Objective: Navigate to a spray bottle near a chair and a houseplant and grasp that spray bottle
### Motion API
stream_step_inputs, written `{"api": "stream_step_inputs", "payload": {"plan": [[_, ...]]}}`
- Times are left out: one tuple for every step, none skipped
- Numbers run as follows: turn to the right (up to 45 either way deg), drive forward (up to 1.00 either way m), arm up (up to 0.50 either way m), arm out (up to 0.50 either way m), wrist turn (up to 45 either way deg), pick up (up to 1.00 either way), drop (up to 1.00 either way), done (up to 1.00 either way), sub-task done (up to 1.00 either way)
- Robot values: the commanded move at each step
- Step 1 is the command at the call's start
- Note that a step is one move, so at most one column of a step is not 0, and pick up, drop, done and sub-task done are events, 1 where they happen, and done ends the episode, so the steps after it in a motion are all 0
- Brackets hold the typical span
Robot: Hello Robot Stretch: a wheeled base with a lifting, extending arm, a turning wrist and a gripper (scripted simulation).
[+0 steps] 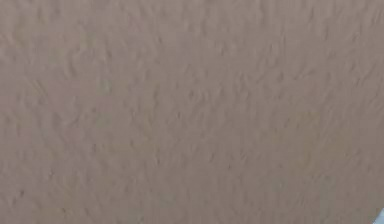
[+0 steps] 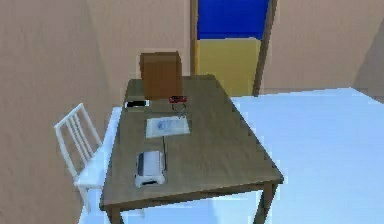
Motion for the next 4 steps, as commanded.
{"api": "stream_step_inputs", "payload": {"plan": [[-45.0,0.0,0.0,0.0,0.0,0.0,0.0,0.0,0.0],[-45.0,0.0,0.0,0.0,0.0,0.0,0.0,0.0,0.0],[-45.0,0.0,0.0,0.0,0.0,0.0,0.0,0.0,0.0],[-42.0,0.0,0.0,0.0,0.0,0.0,0.0,0.0,0.0]]}}
